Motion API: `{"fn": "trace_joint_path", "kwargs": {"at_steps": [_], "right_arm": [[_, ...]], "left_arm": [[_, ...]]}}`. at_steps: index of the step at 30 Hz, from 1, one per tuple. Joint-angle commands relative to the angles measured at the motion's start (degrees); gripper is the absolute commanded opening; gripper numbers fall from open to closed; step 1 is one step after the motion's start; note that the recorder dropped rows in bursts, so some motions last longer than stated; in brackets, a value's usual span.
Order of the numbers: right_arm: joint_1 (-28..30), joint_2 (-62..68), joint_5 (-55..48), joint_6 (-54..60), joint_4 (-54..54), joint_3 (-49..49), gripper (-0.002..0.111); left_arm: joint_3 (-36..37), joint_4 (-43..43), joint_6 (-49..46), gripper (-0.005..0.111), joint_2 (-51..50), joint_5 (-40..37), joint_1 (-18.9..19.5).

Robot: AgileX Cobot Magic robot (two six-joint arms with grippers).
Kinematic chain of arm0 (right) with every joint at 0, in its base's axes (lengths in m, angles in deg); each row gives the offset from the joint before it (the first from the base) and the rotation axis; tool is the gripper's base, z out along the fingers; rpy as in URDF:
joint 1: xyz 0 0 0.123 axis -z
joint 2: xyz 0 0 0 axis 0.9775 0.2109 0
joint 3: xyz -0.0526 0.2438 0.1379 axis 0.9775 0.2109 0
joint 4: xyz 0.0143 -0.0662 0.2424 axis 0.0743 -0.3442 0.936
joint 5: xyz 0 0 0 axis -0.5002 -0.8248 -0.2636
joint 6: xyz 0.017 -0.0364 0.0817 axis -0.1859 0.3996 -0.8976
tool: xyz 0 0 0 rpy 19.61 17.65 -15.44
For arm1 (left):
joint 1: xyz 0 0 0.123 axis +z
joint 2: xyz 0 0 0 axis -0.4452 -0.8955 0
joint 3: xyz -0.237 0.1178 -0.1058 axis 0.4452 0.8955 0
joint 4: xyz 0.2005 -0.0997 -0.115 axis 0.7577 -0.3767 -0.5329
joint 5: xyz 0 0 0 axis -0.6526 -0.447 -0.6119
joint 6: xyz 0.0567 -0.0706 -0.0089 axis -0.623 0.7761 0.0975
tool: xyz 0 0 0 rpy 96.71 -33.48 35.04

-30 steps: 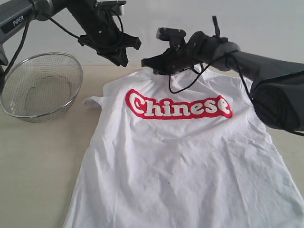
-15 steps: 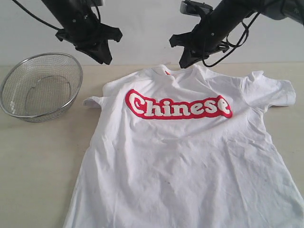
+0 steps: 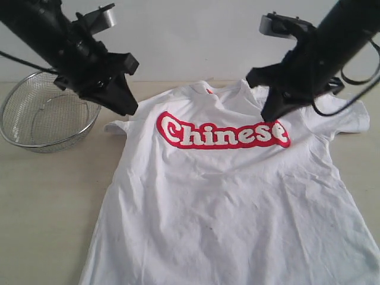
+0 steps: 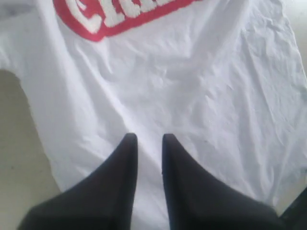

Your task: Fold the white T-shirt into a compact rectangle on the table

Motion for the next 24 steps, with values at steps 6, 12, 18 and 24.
{"fn": "trace_joint_path", "kwargs": {"at_steps": [6,12,18,24], "right_arm": [[-0.5,-18.4,6.1,0.3,-3.0,26.8,0.000],[-0.5,-23.6,3.7,-5.2,-11.2,36.0,0.000],[-0.5,-24.2,-2.0,-7.4,-13.6,39.2,0.000],[-0.5,-24.2,-2.9,-7.5,-13.7,40.1,0.000]], "left_arm": [[24.1,-9.8,-5.4,0.019,14.6,8.0,0.0],[33.3,-16.1,-8.7,0.019,19.9,8.5,-0.1],[39.9,-16.4,-9.6,0.019,21.9,9.2,-0.1],[43.2,-16.8,-11.9,0.019,21.9,8.8,-0.1]]}}
